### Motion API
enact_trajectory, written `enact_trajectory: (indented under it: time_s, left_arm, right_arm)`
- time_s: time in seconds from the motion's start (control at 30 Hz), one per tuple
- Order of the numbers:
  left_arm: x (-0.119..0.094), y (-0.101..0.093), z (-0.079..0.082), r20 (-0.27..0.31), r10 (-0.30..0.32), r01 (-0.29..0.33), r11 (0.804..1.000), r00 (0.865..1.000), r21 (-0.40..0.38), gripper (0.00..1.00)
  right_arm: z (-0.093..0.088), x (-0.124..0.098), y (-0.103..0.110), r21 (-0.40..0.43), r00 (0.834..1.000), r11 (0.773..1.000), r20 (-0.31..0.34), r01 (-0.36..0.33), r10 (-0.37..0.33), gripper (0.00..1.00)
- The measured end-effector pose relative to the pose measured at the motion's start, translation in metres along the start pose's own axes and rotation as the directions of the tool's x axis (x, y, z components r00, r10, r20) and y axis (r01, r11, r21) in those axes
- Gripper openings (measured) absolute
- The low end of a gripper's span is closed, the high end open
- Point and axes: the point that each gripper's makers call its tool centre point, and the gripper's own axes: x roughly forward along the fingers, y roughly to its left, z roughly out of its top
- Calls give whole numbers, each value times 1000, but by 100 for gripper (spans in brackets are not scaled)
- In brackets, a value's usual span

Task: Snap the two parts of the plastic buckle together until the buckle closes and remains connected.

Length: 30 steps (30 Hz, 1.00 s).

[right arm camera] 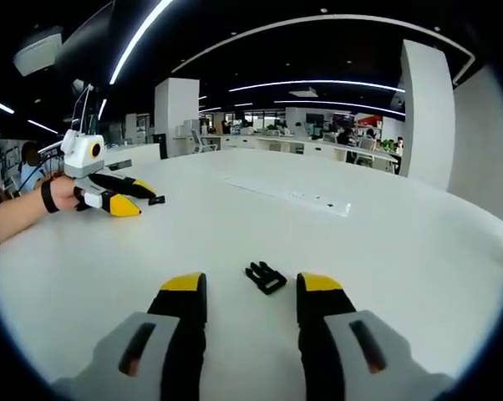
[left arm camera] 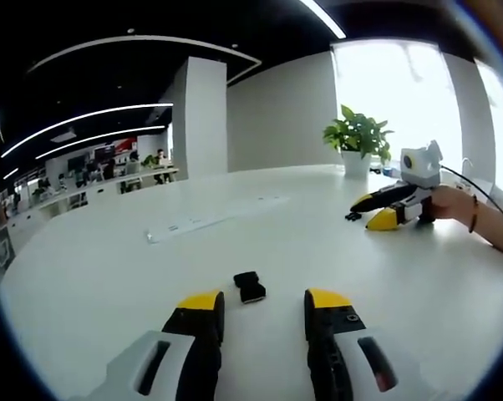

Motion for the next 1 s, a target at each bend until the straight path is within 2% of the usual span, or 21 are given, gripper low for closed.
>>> enact_trajectory:
  time_s: [0.17,1.0]
  left_arm:
    - [3,1,3,15,36,-37,999,999,31,38]
    - [2,-2,2,16,26,-27,999,1000,30,36]
  right_arm:
    - [1,4,-1,-8,1000,1000,12,0,0,38]
    - [2,8,1,-2,1000,1000,12,-17,17,30]
